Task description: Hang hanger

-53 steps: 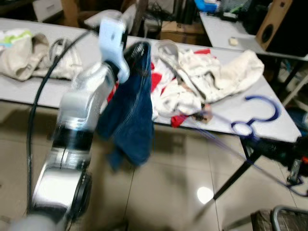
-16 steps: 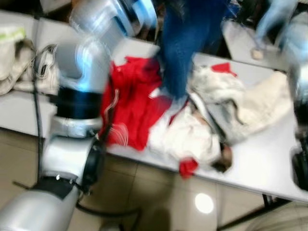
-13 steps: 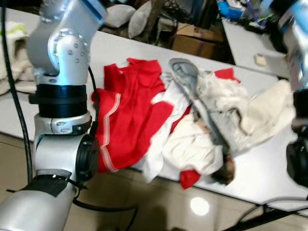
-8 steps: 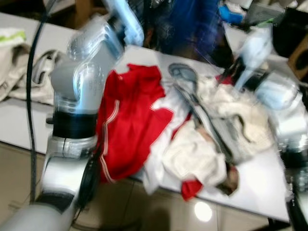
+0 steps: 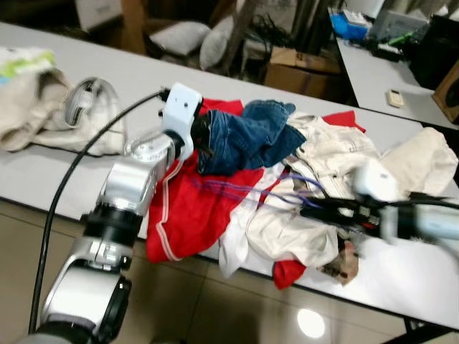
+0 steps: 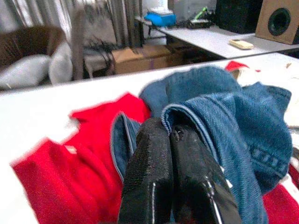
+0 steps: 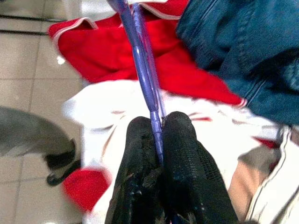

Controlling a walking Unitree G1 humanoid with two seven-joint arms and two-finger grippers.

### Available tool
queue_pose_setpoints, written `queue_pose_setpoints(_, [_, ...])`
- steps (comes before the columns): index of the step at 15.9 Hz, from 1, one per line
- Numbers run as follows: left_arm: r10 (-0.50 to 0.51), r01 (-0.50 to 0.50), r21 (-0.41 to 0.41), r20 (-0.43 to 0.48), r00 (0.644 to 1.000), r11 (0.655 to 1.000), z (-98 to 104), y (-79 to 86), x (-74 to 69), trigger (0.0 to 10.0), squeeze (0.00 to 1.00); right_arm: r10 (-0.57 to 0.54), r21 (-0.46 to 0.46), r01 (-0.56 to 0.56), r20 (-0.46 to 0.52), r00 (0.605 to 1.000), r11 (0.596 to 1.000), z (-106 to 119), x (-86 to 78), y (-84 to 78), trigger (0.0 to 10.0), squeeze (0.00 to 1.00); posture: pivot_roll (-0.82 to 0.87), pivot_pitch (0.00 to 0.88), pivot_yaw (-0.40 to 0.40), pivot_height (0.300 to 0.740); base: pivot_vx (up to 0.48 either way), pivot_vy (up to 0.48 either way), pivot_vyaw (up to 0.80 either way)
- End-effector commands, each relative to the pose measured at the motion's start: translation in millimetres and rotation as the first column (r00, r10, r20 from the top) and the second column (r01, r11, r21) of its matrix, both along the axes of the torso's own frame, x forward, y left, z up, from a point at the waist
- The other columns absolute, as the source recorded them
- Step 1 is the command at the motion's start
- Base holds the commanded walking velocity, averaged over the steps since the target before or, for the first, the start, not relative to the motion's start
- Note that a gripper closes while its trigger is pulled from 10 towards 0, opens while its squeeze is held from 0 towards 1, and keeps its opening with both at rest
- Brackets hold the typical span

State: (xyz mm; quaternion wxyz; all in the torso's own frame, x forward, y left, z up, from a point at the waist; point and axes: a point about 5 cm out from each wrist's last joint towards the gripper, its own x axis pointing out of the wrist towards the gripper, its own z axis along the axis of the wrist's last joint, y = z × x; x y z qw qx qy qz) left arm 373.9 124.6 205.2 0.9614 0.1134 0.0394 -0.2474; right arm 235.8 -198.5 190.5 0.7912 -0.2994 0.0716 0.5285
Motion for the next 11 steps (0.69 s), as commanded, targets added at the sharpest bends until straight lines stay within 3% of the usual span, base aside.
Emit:
queue_pose_setpoints(1, [-0.034,0.033,0.070,0.015,0.999,0.997,-1,-2.7,2.7,10.0,0.00,-0.010,0.008,0.010,0.002,1.000,1.000,17,-4.5,-9.7,10.0,0.00,-0.06,0.000,-0.069,0.740,0.000,0.000,0.00])
queue_pose_setpoints(3, [0.006,-0.004,0.045,-0.048,0.999,0.999,-12,9.3,5.4,10.0,0.00,-0.017,0.024,0.017,-0.003,1.000,1.000,34,-10.6,-18.9,10.0,0.00,-0.06,0.000,-0.064,0.740,0.000,0.000,0.00])
queue_pose_setpoints(4, [-0.001,0.004,0.038,-0.079,0.997,0.999,-19,13.6,4.8,10.0,1.00,-0.022,0.068,0.020,0.023,0.999,0.997,49,-12.0,-21.7,10.0,0.00,-0.06,0.000,-0.060,0.740,0.000,0.000,0.00])
queue_pose_setpoints(5, [-0.013,0.016,0.040,-0.086,0.996,0.999,-22,14.2,4.1,10.0,1.00,-0.025,0.083,0.023,0.033,0.999,0.996,54,-12.5,-21.9,10.0,0.00,-0.06,0.000,-0.055,0.740,0.000,0.000,0.00])
queue_pose_setpoints(7, [-0.151,0.156,0.024,-0.150,0.977,0.987,-31,16.3,-13.9,10.0,1.00,-0.084,0.149,0.070,0.094,0.992,0.986,74,-9.6,-27.2,10.0,0.00,-0.07,0.000,-0.040,0.740,0.000,0.000,0.00])
queue_pose_setpoints(8, [-0.354,0.371,0.081,-0.172,0.919,0.925,-27,24.7,-47.0,10.0,1.00,-0.139,0.220,0.113,0.106,0.985,0.969,79,-7.3,-28.6,10.0,0.00,-0.06,0.000,-0.052,0.740,0.000,0.000,0.00])
queue_pose_setpoints(10, [-0.513,0.543,0.107,-0.218,0.830,0.833,-16,35.5,-84.2,10.0,1.00,-0.202,0.258,0.173,0.090,0.975,0.951,69,-1.7,-24.7,10.0,0.00,-0.05,0.000,-0.067,0.740,0.000,0.000,0.00])
queue_pose_setpoints(11, [-0.525,0.551,0.090,-0.209,0.825,0.830,1,46.7,-97.0,10.0,1.00,-0.281,0.284,0.249,0.079,0.956,0.926,57,6.9,-18.4,10.0,0.00,-0.03,0.000,-0.079,0.740,0.000,0.000,0.00])
